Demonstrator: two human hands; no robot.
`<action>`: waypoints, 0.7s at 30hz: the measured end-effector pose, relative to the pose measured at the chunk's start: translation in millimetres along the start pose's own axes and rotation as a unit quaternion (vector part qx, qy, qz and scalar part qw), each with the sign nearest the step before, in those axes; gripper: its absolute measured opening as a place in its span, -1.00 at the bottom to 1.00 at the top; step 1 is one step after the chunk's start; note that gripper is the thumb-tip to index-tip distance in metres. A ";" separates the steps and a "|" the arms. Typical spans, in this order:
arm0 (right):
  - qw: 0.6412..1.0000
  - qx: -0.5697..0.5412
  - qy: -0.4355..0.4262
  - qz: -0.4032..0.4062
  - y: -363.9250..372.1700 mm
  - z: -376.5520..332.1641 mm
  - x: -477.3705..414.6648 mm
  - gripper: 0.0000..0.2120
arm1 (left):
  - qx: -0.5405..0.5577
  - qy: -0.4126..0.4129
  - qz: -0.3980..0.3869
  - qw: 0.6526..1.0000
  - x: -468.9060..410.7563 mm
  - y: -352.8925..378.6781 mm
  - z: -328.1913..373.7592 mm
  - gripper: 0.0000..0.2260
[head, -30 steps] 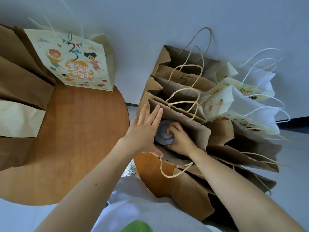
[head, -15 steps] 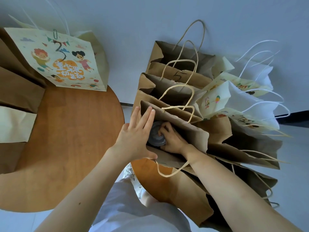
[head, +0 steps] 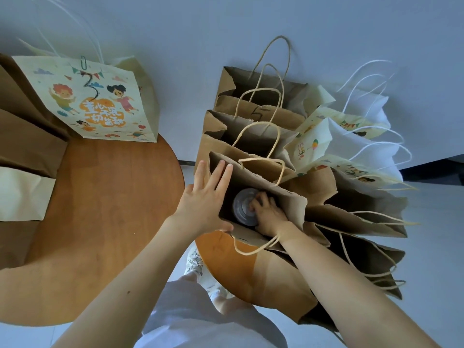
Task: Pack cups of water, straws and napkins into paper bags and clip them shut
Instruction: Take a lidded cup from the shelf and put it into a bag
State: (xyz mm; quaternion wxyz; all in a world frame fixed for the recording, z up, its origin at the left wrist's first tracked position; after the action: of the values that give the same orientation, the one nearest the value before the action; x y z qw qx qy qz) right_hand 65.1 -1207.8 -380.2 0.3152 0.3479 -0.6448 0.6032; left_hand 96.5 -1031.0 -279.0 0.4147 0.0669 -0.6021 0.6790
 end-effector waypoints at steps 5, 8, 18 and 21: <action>0.998 -0.042 0.007 0.047 -28.3 -6.7 23.1 -0.64 | 0.040 0.011 0.034 0.999 9.8 -11.6 2.6 -0.16; 0.984 -0.119 0.007 0.131 -43.1 -5.4 64.7 -0.72 | 0.060 0.016 0.076 0.995 21.2 -22.2 8.4 -0.34; 0.906 -0.223 -0.028 0.359 -11.3 -14.5 211.0 -0.79 | 0.128 0.021 0.245 0.961 128.2 -16.5 65.4 -0.49; 0.902 -0.216 -0.082 0.365 15.0 -35.2 248.7 -0.79 | 0.136 -0.012 0.270 0.953 182.5 10.9 74.6 -0.50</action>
State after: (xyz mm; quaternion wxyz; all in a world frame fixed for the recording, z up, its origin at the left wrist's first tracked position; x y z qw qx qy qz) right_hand -86.9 -1189.3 -180.6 0.0863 0.0604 -0.8646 0.4913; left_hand -59.1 -1007.3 -159.7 0.1955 -0.0346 -0.5047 0.8402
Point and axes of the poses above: each hand's wrist, its own x-axis away from the middle knuckle, its own y-axis out of the palm, z = x × y, the point moved 4 cm from there along -x, towards the middle knuckle, and after that the axes turned 11 degrees about -z, right-handed, at the moved point
